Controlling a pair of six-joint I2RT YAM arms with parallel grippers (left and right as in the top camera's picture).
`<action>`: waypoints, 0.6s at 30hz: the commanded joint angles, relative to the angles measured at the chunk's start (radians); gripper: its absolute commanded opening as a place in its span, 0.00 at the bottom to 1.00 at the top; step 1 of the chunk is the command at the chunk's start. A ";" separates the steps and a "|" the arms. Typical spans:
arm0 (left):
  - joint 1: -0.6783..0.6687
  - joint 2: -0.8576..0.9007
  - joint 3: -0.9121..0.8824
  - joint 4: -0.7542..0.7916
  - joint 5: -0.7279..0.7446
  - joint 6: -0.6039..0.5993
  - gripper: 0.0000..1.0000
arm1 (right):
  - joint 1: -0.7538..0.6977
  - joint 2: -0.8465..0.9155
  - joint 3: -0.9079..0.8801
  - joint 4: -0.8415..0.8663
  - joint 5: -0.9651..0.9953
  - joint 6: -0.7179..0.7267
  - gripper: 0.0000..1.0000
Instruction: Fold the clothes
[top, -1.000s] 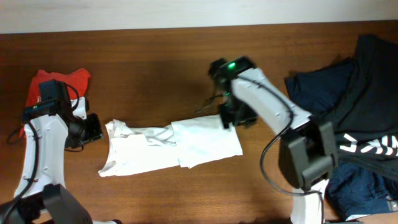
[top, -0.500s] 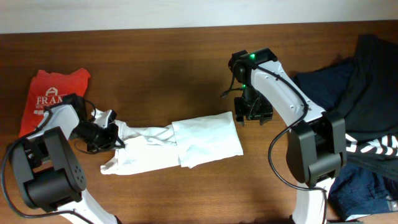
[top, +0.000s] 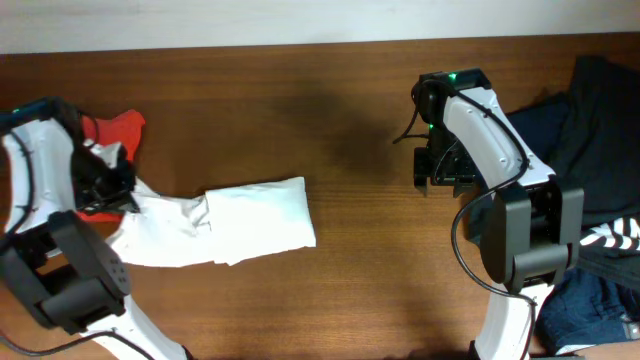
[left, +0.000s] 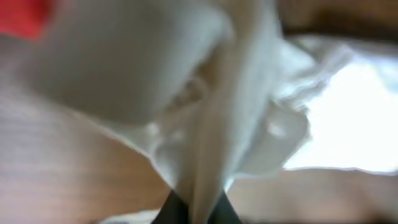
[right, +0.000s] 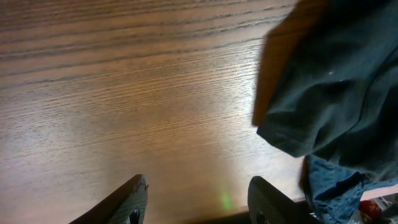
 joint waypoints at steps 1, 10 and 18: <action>-0.161 -0.005 0.015 -0.046 0.117 -0.024 0.00 | -0.003 -0.020 0.013 -0.005 0.019 -0.009 0.56; -0.557 -0.004 0.015 0.114 0.293 -0.153 0.00 | -0.001 -0.020 0.013 -0.005 0.014 -0.013 0.57; -0.637 -0.004 0.015 0.132 0.293 -0.164 0.04 | 0.172 -0.013 -0.080 0.174 -0.277 -0.094 0.47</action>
